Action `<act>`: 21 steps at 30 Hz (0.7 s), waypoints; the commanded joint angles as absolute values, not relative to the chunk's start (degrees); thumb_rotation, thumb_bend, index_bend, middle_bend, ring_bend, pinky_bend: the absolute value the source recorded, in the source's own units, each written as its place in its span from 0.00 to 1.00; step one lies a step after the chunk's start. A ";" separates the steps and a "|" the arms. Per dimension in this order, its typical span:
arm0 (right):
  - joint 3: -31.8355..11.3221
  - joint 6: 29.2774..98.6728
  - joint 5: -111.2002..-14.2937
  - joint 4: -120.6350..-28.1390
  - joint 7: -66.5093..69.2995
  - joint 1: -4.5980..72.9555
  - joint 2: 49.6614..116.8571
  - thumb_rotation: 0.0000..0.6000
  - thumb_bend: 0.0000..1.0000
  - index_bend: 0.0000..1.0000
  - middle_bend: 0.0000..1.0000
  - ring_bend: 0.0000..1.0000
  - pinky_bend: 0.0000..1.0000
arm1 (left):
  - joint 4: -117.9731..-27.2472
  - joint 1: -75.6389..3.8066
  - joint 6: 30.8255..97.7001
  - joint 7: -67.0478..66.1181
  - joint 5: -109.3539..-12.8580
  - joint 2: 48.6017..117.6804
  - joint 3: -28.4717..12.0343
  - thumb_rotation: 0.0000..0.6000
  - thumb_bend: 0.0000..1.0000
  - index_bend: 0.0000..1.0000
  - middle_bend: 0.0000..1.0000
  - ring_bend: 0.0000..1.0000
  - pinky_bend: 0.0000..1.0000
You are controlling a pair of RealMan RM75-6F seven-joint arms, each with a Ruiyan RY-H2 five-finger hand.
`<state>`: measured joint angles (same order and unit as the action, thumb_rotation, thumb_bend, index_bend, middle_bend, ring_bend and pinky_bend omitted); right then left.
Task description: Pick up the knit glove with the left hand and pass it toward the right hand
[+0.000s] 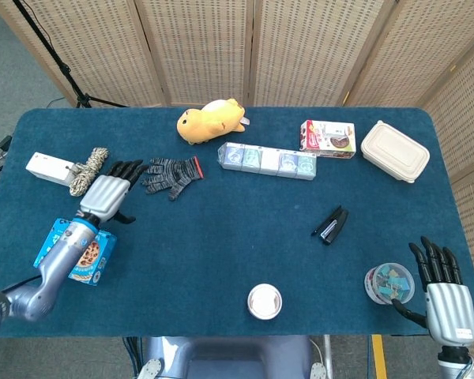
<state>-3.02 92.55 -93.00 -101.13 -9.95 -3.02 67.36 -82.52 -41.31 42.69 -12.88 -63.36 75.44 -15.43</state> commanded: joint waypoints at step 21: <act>-4.73 91.19 -88.06 -100.01 -13.20 -1.68 68.80 1.00 0.00 0.05 0.00 0.00 0.00 | -41.48 -61.89 20.58 -6.12 -55.61 98.46 -15.68 1.00 0.00 0.00 0.00 0.00 0.00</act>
<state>-4.71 91.19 -88.09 -100.03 -13.18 -1.70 68.77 -43.64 -60.50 22.18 -7.38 -55.33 96.75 -15.52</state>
